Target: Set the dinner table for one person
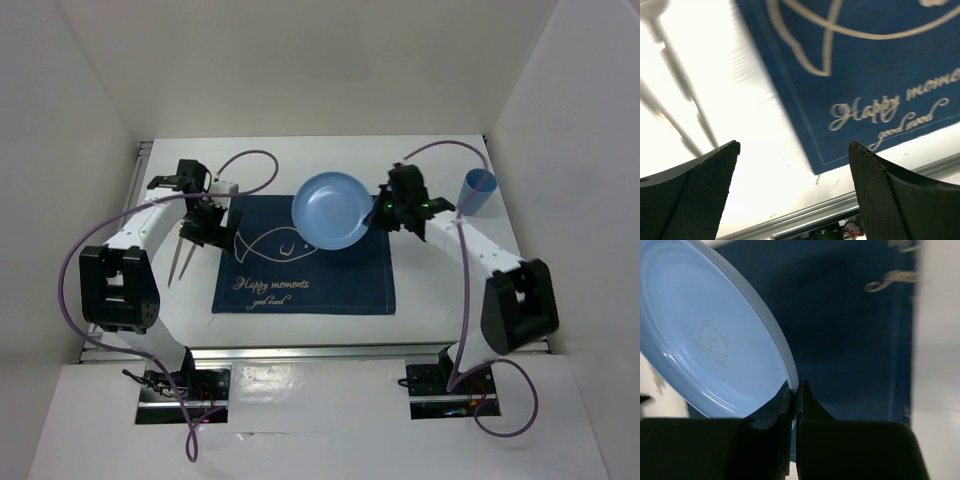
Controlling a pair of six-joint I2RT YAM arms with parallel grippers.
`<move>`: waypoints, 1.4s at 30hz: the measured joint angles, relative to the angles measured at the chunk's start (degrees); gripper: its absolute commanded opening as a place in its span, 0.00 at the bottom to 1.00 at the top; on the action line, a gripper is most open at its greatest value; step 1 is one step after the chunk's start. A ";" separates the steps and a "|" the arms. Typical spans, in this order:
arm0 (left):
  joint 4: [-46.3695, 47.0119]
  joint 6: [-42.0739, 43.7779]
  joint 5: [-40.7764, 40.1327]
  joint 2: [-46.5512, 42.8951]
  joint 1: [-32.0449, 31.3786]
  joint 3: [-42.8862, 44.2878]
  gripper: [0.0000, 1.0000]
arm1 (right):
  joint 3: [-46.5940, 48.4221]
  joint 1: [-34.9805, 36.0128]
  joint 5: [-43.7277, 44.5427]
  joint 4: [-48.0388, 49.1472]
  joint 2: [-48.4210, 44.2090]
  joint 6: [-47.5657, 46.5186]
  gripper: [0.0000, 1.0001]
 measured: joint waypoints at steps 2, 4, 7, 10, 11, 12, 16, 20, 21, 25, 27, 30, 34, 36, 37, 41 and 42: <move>-0.02 -0.42 -0.52 -0.81 2.45 0.09 0.96 | 2.58 3.85 -1.18 0.13 5.73 -3.10 0.00; -0.13 -1.09 -1.20 -1.40 4.94 0.07 0.96 | 4.00 6.75 -3.41 -0.17 11.34 -5.84 0.00; 0.11 -1.44 -2.23 -2.21 8.07 -0.74 0.96 | 4.72 8.66 -5.14 -1.40 18.01 -8.55 0.00; 0.04 -1.51 -2.97 -3.19 9.51 -2.58 0.96 | 4.74 9.09 -7.23 -1.49 21.31 -8.92 0.00; 0.00 -1.55 -3.04 -3.54 9.73 -3.23 0.96 | 4.85 9.07 -8.02 -1.40 21.57 -8.92 0.00; -0.11 -1.57 -3.10 -3.72 9.81 -3.65 0.96 | 5.07 9.05 -8.46 -1.40 21.59 -9.16 0.00; -0.09 -1.62 -3.17 -3.87 9.81 -4.07 0.96 | 5.53 9.09 -9.53 -1.03 22.01 -9.99 0.00; -0.04 -1.60 -3.13 -4.20 9.81 -4.07 0.96 | 6.38 9.09 -10.78 -1.27 22.97 -10.67 0.32; -0.04 -1.57 -3.15 -4.22 9.81 -4.07 0.96 | 6.80 9.09 -11.17 -1.46 23.28 -11.15 0.49; 0.52 -0.35 -4.24 -4.20 9.81 -4.07 0.90 | 8.46 9.09 -11.39 -2.95 24.13 -13.00 0.75; 1.79 1.14 -6.51 -3.89 9.70 -4.07 0.84 | 9.16 9.09 -11.15 -3.87 24.09 -13.44 0.76; 4.09 3.82 -10.14 -1.38 9.64 -3.74 0.77 | 9.64 9.09 -10.64 -4.46 22.97 -13.75 0.76; 6.05 7.80 -13.07 6.08 9.42 -0.11 0.67 | 9.62 8.70 -9.55 -5.11 17.51 -13.77 0.76; 6.38 9.09 -13.70 10.12 9.31 3.19 0.65 | 9.57 8.35 -9.14 -5.05 13.73 -13.40 0.76; 6.45 9.42 -13.86 12.00 9.29 4.74 0.65 | 9.49 8.00 -9.09 -4.98 11.74 -13.22 0.76; 6.82 9.99 -13.55 17.14 9.20 8.85 0.64 | 8.98 6.08 -8.94 -4.57 5.88 -12.72 0.76; 6.78 10.27 -13.38 17.88 9.20 9.22 0.62 | 8.90 5.62 -8.76 -4.57 5.22 -12.68 0.76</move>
